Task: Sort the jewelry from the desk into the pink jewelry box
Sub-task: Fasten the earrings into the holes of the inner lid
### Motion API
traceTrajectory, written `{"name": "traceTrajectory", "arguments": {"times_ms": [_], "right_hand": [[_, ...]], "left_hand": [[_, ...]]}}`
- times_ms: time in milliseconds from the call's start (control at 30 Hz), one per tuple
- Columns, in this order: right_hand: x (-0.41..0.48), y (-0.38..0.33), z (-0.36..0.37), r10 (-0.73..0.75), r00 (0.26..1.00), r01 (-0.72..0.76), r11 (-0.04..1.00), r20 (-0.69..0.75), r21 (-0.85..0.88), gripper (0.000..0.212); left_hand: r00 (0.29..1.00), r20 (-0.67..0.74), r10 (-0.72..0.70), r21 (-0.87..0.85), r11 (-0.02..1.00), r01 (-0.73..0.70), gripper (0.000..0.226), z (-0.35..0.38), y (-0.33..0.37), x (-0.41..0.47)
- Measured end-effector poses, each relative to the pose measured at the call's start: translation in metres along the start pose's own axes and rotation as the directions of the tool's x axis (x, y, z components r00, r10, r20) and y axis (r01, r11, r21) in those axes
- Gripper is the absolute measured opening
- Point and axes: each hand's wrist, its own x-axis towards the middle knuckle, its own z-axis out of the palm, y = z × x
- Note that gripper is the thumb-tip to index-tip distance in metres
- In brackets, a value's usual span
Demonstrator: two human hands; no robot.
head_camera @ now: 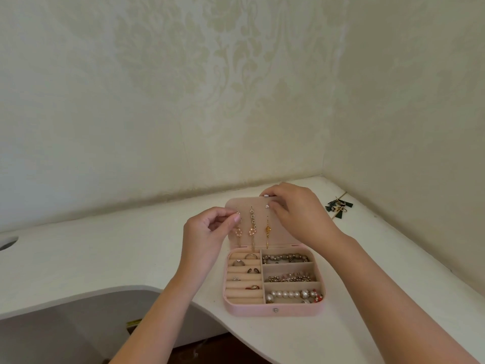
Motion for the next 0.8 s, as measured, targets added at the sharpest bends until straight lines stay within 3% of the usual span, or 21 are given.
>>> {"name": "traceTrajectory", "arguments": {"times_ms": [633, 800], "right_hand": [[-0.001, 0.001, -0.001, -0.006, 1.000, 0.006, 1.000, 0.014, -0.002, 0.024], [-0.001, 0.003, -0.001, -0.028, 0.999, 0.028, 1.000, 0.014, 0.007, 0.025]], "left_hand": [[0.991, -0.136, 0.009, -0.019, 1.000, -0.012, 0.007, 0.012, -0.007, -0.002], [0.989, -0.145, -0.005, 0.057, 0.998, 0.013, 0.002, 0.012, -0.004, 0.002]]}}
